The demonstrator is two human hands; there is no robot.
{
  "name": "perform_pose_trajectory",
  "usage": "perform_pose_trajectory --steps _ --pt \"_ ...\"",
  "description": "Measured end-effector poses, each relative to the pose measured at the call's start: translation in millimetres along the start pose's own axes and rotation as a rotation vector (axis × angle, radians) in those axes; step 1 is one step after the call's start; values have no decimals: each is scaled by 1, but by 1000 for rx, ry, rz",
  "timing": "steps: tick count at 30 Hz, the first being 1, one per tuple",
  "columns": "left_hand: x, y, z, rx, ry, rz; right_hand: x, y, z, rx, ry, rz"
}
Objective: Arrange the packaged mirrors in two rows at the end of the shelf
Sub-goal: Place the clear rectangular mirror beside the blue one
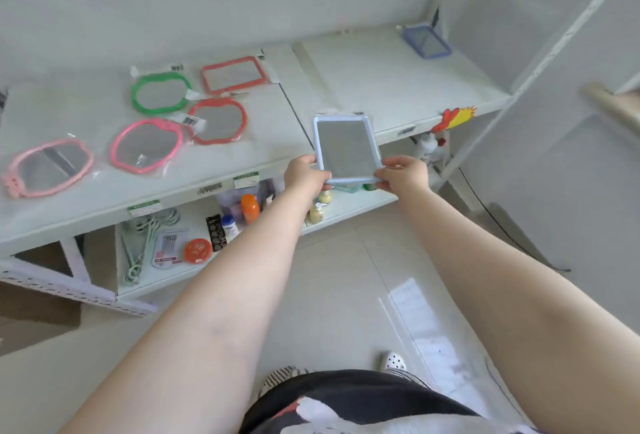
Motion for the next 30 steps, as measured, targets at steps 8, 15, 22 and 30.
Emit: perform_pose_trajectory --steps 8,15,22,30 --pt "-2 -184 31 32 2 -75 67 167 2 -63 -12 131" --pt "2 -273 48 25 16 -30 123 240 -9 -120 -22 86" --pt "53 -284 99 65 11 8 188 228 -42 -42 -24 32" --pt "128 -311 164 29 -28 -1 272 222 -99 -29 31 60"
Point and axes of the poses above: each hand's wrist, its own x-axis towards the middle knuckle, its own y-axis out of the back of the hand, z = x × y, the point moved 6 cm from there along x, towards the middle knuckle, and after that the axes turned 11 degrees about x, right-handed, at the moved point
